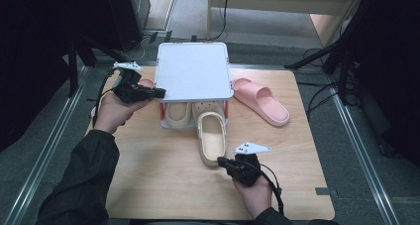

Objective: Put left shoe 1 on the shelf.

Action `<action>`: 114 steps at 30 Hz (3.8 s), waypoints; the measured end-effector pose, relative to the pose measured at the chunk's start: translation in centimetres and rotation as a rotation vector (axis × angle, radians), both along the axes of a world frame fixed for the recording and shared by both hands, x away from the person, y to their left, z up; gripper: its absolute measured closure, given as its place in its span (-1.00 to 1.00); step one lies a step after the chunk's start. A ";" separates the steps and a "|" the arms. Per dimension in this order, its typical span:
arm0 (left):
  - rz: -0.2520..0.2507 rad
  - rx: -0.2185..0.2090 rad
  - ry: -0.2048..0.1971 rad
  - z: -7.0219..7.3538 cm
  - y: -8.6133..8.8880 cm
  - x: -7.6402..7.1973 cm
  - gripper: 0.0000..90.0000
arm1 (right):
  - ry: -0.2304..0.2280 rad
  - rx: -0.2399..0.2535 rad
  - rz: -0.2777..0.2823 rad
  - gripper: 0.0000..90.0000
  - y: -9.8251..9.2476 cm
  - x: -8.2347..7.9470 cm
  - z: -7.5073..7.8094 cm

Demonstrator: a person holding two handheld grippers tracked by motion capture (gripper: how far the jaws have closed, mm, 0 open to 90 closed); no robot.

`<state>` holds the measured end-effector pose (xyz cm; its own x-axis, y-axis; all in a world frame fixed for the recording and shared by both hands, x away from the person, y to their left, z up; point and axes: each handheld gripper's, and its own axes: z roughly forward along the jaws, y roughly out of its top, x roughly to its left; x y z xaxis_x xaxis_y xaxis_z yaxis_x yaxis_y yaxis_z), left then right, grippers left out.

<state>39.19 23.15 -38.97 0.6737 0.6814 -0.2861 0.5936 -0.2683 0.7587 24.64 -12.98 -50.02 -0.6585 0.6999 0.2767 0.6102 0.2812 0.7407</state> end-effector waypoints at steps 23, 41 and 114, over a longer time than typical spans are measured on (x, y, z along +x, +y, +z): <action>0.000 -0.019 0.002 -0.2 0.1 0.0 0.94 | -0.003 -0.069 0.031 1.00 1.8 1.1 -1.7; -0.001 -0.033 0.002 -0.3 0.2 0.0 0.93 | -0.009 -0.055 0.044 1.00 3.0 5.5 -1.1; 0.186 -0.020 -0.008 -0.7 6.8 -5.0 -0.17 | -0.078 0.045 0.143 0.39 -4.0 7.7 4.1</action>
